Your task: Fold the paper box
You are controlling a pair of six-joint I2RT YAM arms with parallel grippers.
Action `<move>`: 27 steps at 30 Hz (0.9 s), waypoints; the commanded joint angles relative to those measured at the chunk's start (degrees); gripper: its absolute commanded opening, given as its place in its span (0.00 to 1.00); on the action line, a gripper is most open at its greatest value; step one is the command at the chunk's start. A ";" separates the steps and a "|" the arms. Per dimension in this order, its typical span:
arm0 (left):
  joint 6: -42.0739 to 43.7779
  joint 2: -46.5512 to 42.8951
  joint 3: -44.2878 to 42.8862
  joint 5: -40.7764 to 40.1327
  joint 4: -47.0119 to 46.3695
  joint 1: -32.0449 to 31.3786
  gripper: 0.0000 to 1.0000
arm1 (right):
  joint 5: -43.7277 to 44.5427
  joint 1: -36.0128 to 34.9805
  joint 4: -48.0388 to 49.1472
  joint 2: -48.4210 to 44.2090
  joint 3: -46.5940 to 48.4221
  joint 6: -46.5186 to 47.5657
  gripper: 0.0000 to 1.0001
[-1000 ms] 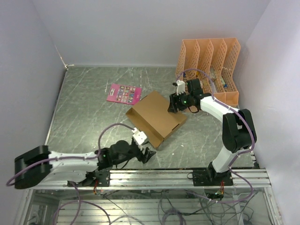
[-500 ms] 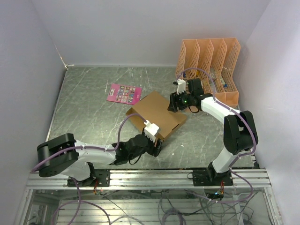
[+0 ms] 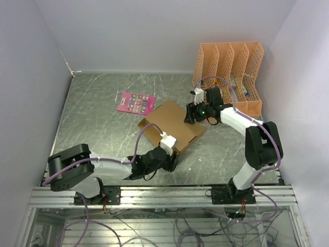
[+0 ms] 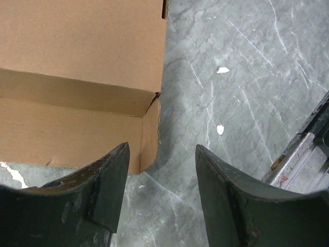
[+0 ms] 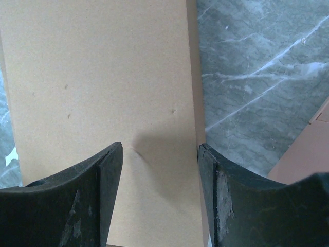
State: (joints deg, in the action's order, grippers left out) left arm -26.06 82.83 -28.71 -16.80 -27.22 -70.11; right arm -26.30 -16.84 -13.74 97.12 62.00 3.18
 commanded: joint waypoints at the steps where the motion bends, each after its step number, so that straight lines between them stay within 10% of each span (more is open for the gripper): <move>1: -1.73 1.59 -2.97 -0.41 0.72 0.94 0.62 | -0.05 -0.20 0.99 -0.71 -0.39 -0.80 0.60; 27: -3.35 5.75 -5.94 1.68 2.32 3.39 0.37 | -0.41 -0.22 0.81 -0.39 -0.73 -0.90 0.60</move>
State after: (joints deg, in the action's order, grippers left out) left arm -29.02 87.83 -32.99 -16.08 -23.70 -67.16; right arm -26.30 -16.84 -13.56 97.12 62.00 2.57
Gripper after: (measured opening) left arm 0.411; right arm 0.598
